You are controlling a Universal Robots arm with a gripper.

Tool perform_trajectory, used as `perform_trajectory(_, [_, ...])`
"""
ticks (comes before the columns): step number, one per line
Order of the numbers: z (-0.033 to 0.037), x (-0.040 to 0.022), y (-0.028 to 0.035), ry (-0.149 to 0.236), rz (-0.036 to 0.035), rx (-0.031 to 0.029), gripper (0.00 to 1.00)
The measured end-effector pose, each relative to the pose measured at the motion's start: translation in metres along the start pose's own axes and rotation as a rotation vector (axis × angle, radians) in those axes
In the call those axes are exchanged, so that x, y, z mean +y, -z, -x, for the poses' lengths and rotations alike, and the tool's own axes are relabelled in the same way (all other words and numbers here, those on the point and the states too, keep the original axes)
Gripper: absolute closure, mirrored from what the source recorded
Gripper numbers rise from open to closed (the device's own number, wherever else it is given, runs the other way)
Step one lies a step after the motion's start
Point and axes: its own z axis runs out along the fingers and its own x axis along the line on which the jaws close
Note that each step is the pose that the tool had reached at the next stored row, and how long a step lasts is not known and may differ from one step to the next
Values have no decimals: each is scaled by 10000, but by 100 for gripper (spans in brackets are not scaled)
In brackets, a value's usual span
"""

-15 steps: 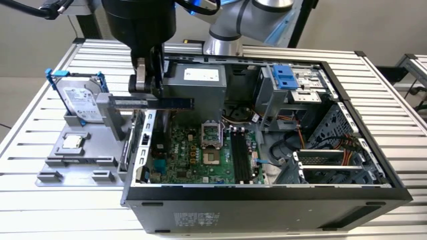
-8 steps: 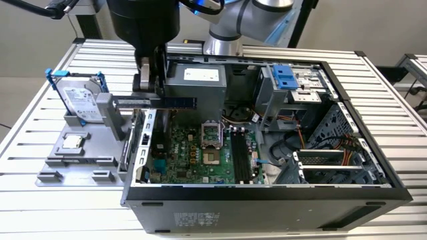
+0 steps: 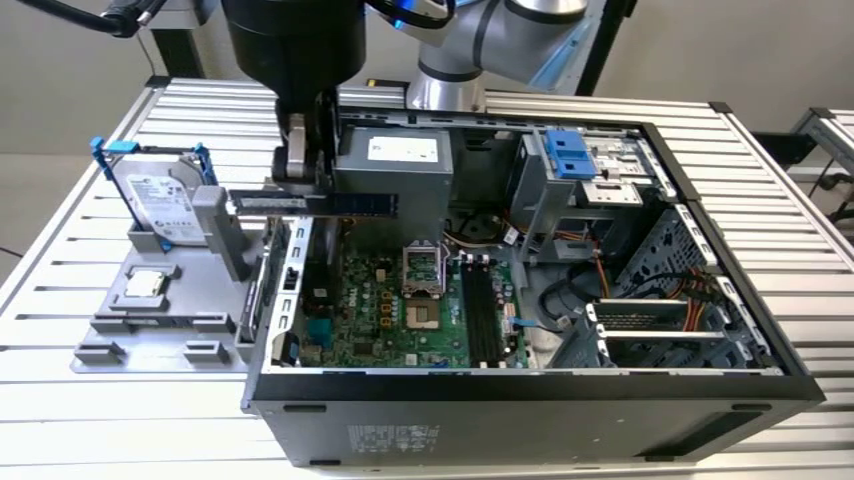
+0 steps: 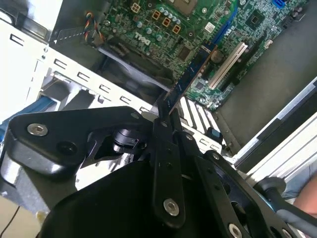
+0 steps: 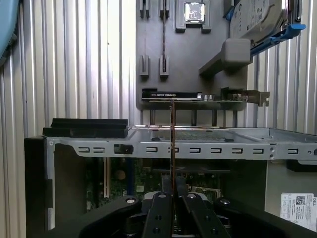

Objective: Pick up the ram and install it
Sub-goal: 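Pick up the ram and move it above insertion slot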

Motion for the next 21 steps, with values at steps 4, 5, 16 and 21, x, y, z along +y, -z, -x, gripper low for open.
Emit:
perform_trajectory(4, [10,-8,-1,2,0,3,100])
perform_trajectory(5, [11,-9,-2,1,0,2,100])
perform_trajectory(16, [27,-42,-5,2,0,6,100])
perform_trajectory(21, [34,-76,-6,1,0,6,100])
